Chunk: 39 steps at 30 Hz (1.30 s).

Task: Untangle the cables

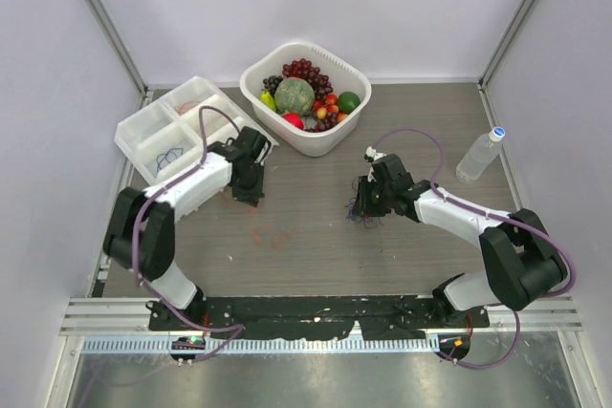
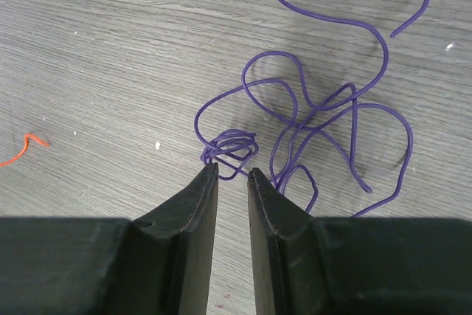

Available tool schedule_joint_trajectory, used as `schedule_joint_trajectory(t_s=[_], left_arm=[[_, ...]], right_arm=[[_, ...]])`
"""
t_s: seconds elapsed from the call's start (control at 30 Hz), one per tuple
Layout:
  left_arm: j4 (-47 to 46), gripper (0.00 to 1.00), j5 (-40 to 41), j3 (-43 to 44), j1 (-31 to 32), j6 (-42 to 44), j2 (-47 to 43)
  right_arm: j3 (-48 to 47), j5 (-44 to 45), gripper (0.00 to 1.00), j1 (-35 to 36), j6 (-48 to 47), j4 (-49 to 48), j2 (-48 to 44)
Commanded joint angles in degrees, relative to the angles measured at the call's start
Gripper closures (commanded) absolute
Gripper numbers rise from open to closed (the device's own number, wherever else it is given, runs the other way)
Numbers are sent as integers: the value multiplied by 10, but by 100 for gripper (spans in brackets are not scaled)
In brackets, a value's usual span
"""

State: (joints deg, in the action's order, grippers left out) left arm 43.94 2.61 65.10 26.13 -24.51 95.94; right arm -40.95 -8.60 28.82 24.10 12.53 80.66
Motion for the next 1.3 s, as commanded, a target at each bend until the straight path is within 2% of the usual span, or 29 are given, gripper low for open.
schedule_joint_trajectory(t_s=[0.0,0.13,0.37,0.4,0.43,0.47,0.53,0.6,0.67,0.77,0.97,1.1,1.13,1.23,1.27], left_arm=[[-10,100,-9,21,-1,12,-122],[-27,100,-1,42,-1,18,-174],[-20,100,34,129,-2,25,-188],[-27,93,35,129,-2,30,-190],[-24,82,36,133,-3,30,-186],[-15,54,45,135,-4,22,-178],[5,24,52,134,-12,4,-154],[31,11,56,139,-14,-4,-115],[37,7,62,138,-14,-3,-77],[49,6,64,146,-14,-4,-17],[4,22,61,129,-16,5,56],[-15,25,54,138,-17,12,88],[-19,27,51,142,-20,11,100],[-12,46,46,165,-20,10,145],[-7,48,50,170,-20,9,156]], right_arm=[[-27,9,72,2,-8,-1,-4],[-33,0,72,2,-9,-1,5],[-41,-1,72,2,-14,5,6],[-41,-1,72,2,-13,5,5],[-41,-1,72,2,-12,5,4],[-41,1,72,2,-12,5,3],[-42,4,72,2,-12,5,-2],[-41,6,72,2,-10,5,-6],[-39,8,72,3,-8,5,-9],[-37,10,72,2,-7,7,-13],[-37,20,72,2,-6,13,-21],[-35,30,72,2,-8,18,-31],[-35,31,71,3,-7,18,-32],[-37,39,72,2,-9,22,-33],[-38,42,72,2,-9,24,-34]])
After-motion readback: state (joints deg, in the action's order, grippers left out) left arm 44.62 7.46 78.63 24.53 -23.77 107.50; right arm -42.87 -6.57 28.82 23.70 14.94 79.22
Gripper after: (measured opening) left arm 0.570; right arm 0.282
